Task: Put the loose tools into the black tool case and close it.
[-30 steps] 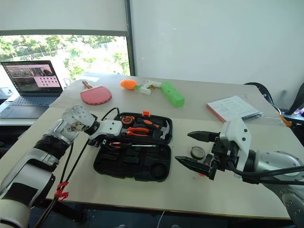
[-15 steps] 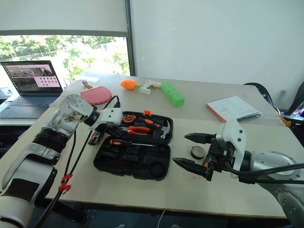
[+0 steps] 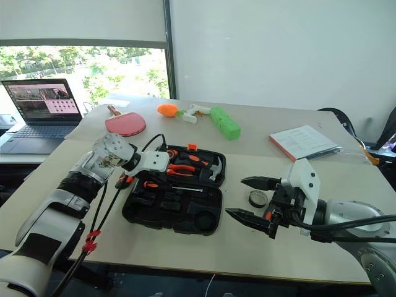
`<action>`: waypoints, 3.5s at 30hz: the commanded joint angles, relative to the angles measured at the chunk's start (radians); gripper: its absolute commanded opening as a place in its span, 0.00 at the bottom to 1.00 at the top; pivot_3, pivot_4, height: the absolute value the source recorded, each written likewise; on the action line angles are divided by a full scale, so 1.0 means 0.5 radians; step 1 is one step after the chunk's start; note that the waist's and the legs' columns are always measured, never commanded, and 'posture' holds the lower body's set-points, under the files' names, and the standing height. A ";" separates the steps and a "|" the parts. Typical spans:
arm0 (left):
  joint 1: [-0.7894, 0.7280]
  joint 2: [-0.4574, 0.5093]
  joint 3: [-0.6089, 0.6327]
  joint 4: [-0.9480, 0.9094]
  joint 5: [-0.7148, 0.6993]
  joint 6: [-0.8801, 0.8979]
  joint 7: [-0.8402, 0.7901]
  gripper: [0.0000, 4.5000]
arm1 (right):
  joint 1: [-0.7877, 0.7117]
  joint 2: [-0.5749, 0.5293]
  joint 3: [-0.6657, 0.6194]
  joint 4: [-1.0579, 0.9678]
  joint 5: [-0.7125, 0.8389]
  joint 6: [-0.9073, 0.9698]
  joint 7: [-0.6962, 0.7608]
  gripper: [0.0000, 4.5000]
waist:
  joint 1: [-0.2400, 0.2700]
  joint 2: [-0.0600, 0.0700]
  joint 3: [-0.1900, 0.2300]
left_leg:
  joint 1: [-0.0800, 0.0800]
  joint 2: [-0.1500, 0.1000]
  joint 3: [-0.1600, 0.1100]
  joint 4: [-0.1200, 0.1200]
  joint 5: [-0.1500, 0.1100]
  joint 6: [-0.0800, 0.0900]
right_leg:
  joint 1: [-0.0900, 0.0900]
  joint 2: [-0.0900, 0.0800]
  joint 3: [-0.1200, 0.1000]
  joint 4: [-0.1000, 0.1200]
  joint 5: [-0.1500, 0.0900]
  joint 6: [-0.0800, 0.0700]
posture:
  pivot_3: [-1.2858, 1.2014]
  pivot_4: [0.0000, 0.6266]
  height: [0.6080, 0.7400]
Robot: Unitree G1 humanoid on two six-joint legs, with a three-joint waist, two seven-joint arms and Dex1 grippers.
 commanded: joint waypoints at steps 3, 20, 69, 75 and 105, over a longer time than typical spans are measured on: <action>0.036 -0.026 -0.061 0.062 0.092 -0.145 0.038 0.00 | 0.032 0.017 -0.085 -0.051 -0.007 -0.056 -0.009 1.00 | 0.001 0.001 -0.001 | 0.002 0.000 0.000 0.000 0.000 0.000 | 0.003 0.000 0.000 0.000 0.000 0.000 | 0.52 0.24 0.99; -0.104 -0.162 0.357 0.102 -0.376 0.223 -0.071 0.06 | 0.437 0.185 -0.242 0.022 -0.346 -0.072 -0.225 1.00 | 0.007 0.016 -0.011 | 0.004 -0.002 -0.001 0.002 -0.001 0.002 | 0.008 0.000 0.001 -0.002 0.000 0.002 | 0.52 0.24 0.99; 0.114 0.096 0.583 -1.220 -1.255 1.411 -0.198 1.00 | -0.084 1.089 0.058 0.546 -0.812 0.797 -1.566 0.53 | -0.055 0.033 -0.014 | 0.001 -0.009 -0.021 0.000 0.002 0.004 | 0.006 0.007 0.010 -0.003 -0.002 0.002 | 0.52 0.24 0.99; 0.100 0.086 0.583 -1.204 -1.259 1.398 -0.174 1.00 | -0.102 1.091 -0.140 0.557 -0.838 0.843 -1.610 0.23 | -0.044 0.033 -0.014 | 0.001 -0.009 -0.021 -0.001 0.002 0.004 | 0.006 0.007 0.010 -0.003 -0.002 0.002 | 0.52 0.24 0.99; 0.600 1.074 0.752 -1.558 -1.422 1.522 -0.269 1.00 | -1.449 0.591 1.578 1.397 -1.432 -0.336 0.610 0.23 | -0.034 0.040 0.004 | -0.022 -0.012 -0.027 0.006 0.003 0.003 | -0.023 0.008 0.009 0.020 -0.009 -0.002 | 0.52 0.24 0.99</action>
